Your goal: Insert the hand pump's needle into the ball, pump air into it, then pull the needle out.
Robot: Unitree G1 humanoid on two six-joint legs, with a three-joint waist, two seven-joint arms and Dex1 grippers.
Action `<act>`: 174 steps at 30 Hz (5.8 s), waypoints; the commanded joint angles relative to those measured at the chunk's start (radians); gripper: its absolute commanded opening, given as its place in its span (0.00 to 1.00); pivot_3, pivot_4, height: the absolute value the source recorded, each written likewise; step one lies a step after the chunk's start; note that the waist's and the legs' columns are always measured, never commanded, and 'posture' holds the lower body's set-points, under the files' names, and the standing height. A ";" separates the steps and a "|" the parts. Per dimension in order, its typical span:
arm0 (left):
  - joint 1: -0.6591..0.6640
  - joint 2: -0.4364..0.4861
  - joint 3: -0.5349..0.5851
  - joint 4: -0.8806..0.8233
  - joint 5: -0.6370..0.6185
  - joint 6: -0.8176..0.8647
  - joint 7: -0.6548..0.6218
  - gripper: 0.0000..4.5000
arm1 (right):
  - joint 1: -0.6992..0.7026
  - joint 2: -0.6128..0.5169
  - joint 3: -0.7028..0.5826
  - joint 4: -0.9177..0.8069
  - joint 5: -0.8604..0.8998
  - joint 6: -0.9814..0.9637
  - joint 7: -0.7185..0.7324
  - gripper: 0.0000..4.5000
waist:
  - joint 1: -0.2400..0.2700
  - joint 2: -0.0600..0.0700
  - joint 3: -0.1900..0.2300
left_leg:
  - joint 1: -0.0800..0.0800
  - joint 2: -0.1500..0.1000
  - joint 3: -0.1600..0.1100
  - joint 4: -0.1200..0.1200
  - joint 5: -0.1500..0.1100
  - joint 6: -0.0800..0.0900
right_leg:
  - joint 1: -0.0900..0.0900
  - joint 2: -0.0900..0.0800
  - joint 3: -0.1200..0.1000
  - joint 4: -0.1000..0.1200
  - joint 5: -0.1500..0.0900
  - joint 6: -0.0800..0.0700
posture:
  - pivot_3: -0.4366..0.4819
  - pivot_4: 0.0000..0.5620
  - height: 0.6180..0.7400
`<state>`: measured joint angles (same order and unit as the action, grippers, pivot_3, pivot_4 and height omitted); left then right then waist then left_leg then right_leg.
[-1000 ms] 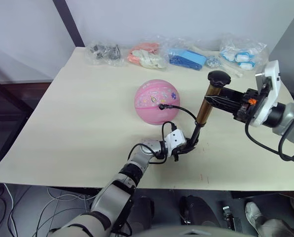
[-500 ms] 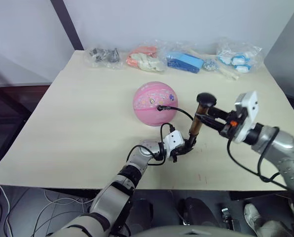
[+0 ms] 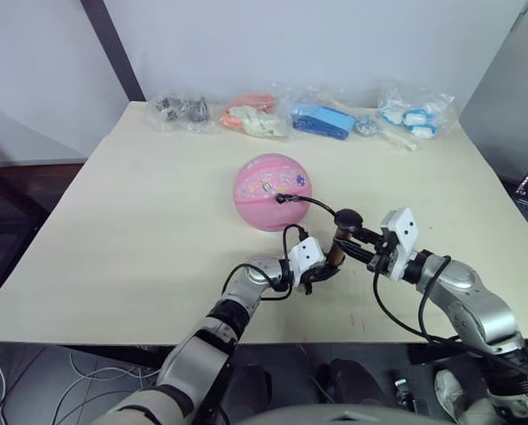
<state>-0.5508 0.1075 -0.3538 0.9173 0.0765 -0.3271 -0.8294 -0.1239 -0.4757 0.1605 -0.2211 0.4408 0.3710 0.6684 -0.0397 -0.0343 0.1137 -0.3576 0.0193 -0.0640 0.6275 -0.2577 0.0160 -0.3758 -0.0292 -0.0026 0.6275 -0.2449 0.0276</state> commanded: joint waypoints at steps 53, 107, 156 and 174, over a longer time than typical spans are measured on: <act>0.079 0.058 -0.012 0.028 0.046 0.087 -0.020 0.25 | 0.088 -0.047 0.080 0.025 0.007 0.114 0.012 0.24 | 0.002 -0.001 0.008 | 0.000 -0.005 -0.001 -0.008 0.000 0.000 | 0.000 -0.002 -0.001 -0.001 -0.002 0.000 | 0.48 0.27 1.00; 0.522 0.545 0.548 -1.285 -0.823 0.828 -0.288 0.83 | -0.187 -0.158 -0.118 -0.393 0.148 0.518 -0.054 0.24 | 0.024 0.022 0.058 | -0.028 0.003 0.003 0.002 -0.003 -0.012 | -0.036 0.009 0.011 0.019 -0.009 -0.014 | 0.48 0.27 1.00; 0.666 0.767 0.765 -1.062 -0.763 0.692 -0.485 0.83 | -0.801 -0.031 0.725 0.057 -0.209 0.732 0.077 0.57 | 0.001 0.020 0.067 | -0.042 -0.007 0.006 0.023 -0.001 -0.016 | -0.051 -0.003 0.012 0.037 -0.002 -0.004 | 0.48 0.27 1.00; 0.599 0.765 0.724 -1.029 -0.762 0.684 -0.494 0.83 | -0.556 -0.121 0.246 -0.353 -0.054 0.663 0.110 0.98 | 0.001 0.019 0.067 | -0.041 -0.009 0.006 0.024 -0.001 -0.015 | -0.050 -0.004 0.013 0.039 -0.001 -0.003 | 0.48 0.27 1.00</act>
<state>0.0588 0.8692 0.3666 -0.1049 -0.6874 0.3660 -1.3138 -0.6911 -0.5888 0.4475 -0.5158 0.3751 1.0763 0.7772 -0.0388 -0.0149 0.1806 -0.3990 0.0108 -0.0584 0.6518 -0.2583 0.0006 -0.4261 -0.0333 0.0101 0.6662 -0.2458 0.0246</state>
